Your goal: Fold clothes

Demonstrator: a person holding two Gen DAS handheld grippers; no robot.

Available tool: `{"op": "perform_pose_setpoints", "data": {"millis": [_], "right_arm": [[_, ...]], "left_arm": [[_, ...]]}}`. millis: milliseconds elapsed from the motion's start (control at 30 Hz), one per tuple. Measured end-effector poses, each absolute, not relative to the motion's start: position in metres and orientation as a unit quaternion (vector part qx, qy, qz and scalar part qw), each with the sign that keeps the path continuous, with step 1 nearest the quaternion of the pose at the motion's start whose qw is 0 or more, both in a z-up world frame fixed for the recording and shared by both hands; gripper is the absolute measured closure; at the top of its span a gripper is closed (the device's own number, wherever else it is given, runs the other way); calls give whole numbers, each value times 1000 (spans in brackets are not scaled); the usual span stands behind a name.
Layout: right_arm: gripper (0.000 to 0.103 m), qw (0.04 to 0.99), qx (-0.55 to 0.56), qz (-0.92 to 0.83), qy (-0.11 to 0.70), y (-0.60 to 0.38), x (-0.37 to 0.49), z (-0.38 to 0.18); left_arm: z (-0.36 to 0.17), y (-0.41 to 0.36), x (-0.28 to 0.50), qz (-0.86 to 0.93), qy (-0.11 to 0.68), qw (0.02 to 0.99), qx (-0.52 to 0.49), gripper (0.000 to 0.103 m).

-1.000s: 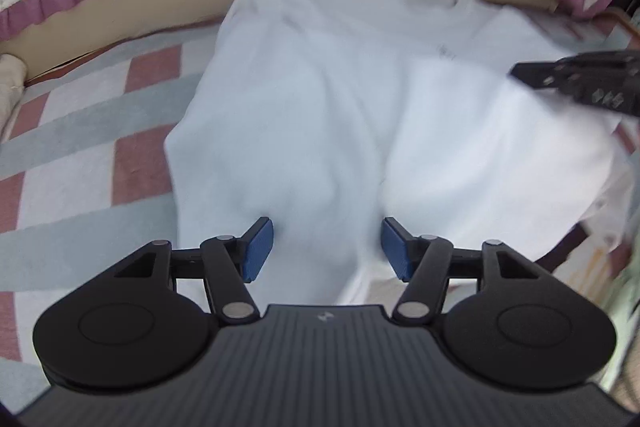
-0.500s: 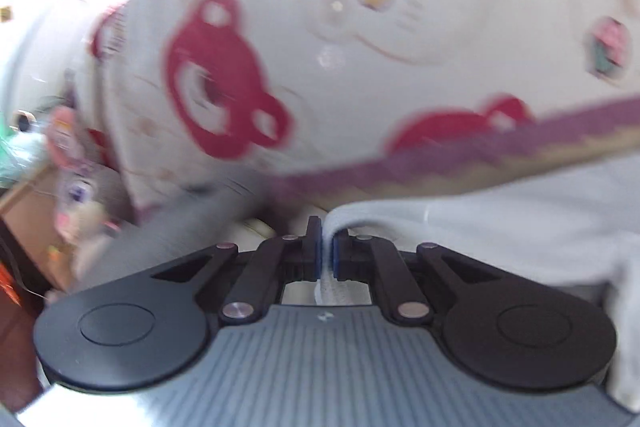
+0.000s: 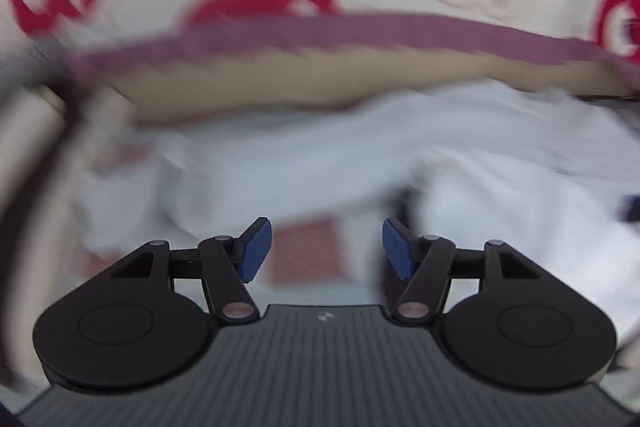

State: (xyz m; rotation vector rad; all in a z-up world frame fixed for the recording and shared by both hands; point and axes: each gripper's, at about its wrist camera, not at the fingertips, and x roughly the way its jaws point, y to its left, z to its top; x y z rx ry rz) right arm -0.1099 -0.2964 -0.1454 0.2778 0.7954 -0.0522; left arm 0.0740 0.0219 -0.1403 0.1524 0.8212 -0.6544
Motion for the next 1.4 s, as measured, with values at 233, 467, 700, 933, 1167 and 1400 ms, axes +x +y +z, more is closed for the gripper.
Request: {"op": "perform_pose_setpoints", "data": {"millis": [233, 467, 700, 933, 1167, 1400], "right_arm": [[48, 916, -9, 140, 377, -210, -131, -132], [47, 874, -198, 159, 415, -160, -137, -167], [96, 874, -272, 100, 390, -168, -132, -176], [100, 941, -11, -34, 335, -287, -99, -133], [100, 926, 121, -113, 338, -372, -80, -150], [98, 878, 257, -161, 371, -391, -55, -135]], "left_arm": [[-181, 4, 56, -343, 498, 796, 32, 40], [-190, 7, 70, -362, 548, 744, -123, 50], [-172, 2, 94, -391, 498, 740, -227, 94], [-143, -40, 82, -429, 434, 781, -132, 82], [-131, -74, 53, -462, 377, 802, -36, 46], [-143, -101, 26, -460, 367, 806, 62, 40]]}}
